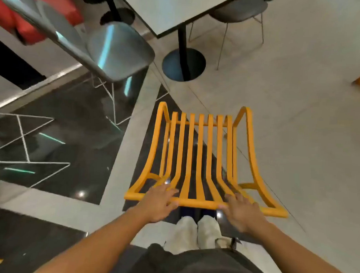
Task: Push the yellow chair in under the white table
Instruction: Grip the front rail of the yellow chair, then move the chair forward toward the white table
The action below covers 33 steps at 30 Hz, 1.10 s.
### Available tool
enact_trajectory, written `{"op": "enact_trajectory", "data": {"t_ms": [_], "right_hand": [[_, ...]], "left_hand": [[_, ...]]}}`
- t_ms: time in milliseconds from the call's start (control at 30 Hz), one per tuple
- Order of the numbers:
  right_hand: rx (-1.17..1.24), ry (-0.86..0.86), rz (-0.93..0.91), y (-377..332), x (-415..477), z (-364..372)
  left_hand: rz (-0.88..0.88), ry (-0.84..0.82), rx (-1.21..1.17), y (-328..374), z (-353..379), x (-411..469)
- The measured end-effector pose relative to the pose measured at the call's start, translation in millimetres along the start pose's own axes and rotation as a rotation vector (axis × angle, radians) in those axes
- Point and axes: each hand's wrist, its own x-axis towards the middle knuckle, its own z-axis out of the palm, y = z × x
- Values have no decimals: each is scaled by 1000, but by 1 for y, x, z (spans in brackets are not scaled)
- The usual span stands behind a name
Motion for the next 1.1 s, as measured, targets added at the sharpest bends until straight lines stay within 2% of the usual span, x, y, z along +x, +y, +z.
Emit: {"op": "enact_trajectory", "data": {"t_ms": [67, 133, 200, 367, 633, 1100], "right_hand": [[-120, 122, -9, 3, -7, 16], [-150, 246, -30, 6, -14, 30], [-128, 310, -17, 5, -11, 33], [-167, 357, 84, -6, -5, 35], [-99, 380, 107, -2, 27, 6], [-81, 466, 25, 31, 191, -182]], "left_hand": [[58, 140, 130, -8, 21, -15], [52, 325, 186, -19, 44, -28], [5, 412, 185, -21, 47, -21], [-26, 462, 262, -17, 43, -1], [3, 543, 282, -24, 16, 32], [-4, 615, 376, -21, -159, 206]]}}
